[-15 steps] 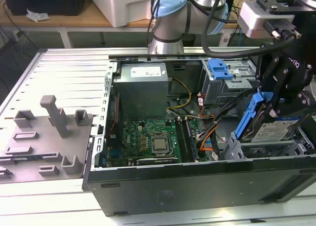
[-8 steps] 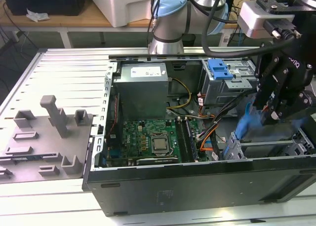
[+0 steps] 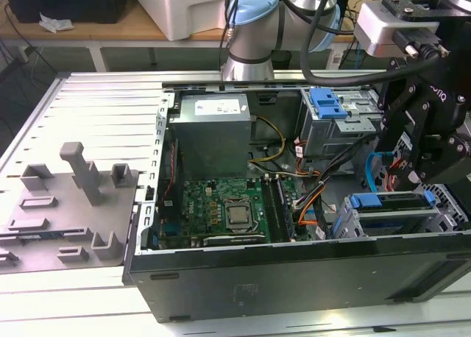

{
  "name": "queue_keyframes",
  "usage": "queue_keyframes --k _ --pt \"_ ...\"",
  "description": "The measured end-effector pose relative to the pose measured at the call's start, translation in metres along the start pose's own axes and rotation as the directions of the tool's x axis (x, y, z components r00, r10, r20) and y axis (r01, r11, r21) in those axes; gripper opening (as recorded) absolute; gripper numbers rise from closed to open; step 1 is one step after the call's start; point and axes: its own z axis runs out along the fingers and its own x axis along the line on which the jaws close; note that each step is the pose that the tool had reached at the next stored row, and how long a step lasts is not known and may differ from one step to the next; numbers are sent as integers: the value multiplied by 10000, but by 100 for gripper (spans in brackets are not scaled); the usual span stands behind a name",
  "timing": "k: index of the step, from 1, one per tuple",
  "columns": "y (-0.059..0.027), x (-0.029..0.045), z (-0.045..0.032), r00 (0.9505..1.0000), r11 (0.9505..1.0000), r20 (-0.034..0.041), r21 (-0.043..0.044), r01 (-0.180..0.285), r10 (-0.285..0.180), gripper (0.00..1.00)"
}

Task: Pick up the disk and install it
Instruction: 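Insert the disk into the insertion slot, then insert the first disk wire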

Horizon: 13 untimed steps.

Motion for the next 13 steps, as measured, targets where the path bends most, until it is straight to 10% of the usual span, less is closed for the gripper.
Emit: queue_keyframes --k 13 --pt "0 -10 0 10000 10000 -1 0 0 0 62"
